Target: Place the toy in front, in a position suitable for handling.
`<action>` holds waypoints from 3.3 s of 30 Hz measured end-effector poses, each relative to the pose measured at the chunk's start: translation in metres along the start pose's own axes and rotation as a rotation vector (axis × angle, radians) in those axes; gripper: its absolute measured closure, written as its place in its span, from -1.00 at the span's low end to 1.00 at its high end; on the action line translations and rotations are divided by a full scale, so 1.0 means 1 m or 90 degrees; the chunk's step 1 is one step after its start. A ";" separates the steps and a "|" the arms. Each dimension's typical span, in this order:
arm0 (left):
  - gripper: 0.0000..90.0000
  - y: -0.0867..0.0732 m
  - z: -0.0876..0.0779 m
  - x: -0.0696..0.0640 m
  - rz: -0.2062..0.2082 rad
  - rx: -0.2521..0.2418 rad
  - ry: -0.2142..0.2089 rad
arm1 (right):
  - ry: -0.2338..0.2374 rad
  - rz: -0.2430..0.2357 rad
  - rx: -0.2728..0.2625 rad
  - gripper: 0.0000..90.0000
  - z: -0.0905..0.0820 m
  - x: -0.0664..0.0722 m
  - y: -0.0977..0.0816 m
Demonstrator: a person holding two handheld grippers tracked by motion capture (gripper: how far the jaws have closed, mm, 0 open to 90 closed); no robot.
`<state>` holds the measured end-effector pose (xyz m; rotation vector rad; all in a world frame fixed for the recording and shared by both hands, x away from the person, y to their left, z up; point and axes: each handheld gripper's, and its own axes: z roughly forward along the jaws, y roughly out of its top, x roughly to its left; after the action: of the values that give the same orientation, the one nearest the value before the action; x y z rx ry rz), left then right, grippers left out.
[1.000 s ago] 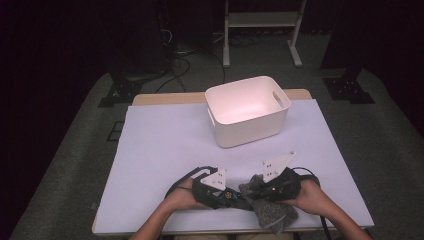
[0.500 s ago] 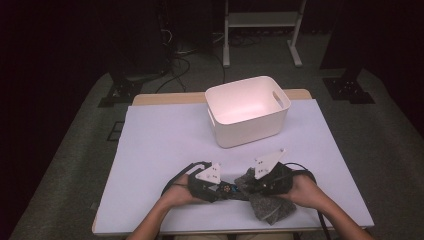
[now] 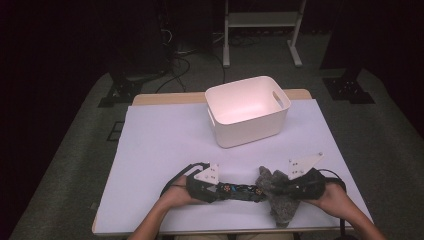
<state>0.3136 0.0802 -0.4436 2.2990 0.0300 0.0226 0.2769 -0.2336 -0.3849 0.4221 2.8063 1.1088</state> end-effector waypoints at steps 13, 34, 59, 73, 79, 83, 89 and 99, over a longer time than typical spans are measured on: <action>0.46 0.000 0.001 0.002 -0.010 -0.003 0.001 | 0.028 -0.059 0.006 0.67 0.030 0.005 0.039; 0.44 0.003 0.003 0.001 -0.017 -0.008 -0.011 | -0.011 -0.043 0.019 0.20 0.041 0.006 0.031; 0.42 -0.001 0.000 0.005 -0.038 0.000 -0.020 | -0.001 -0.036 -0.015 0.72 0.029 0.002 0.029; 0.47 0.001 0.001 0.005 -0.058 -0.011 -0.017 | -0.017 0.008 0.010 0.75 0.002 -0.001 0.002; 0.46 0.001 0.002 0.005 -0.058 -0.013 -0.016 | -0.004 -0.037 0.017 0.75 0.022 0.004 0.034; 0.46 0.003 0.004 0.005 -0.051 -0.012 -0.016 | 0.032 -0.076 0.015 0.76 0.041 0.011 0.066; 0.47 0.002 0.003 0.006 -0.054 -0.014 -0.016 | 0.045 -0.097 0.041 0.76 0.064 0.011 0.081; 0.28 -0.002 0.005 0.007 -0.070 0.000 -0.015 | 0.008 -0.038 0.038 0.76 0.030 0.000 0.043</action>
<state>0.3212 0.0780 -0.4487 2.2932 0.1435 -0.0616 0.2916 -0.1840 -0.3775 0.3351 2.8491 1.0221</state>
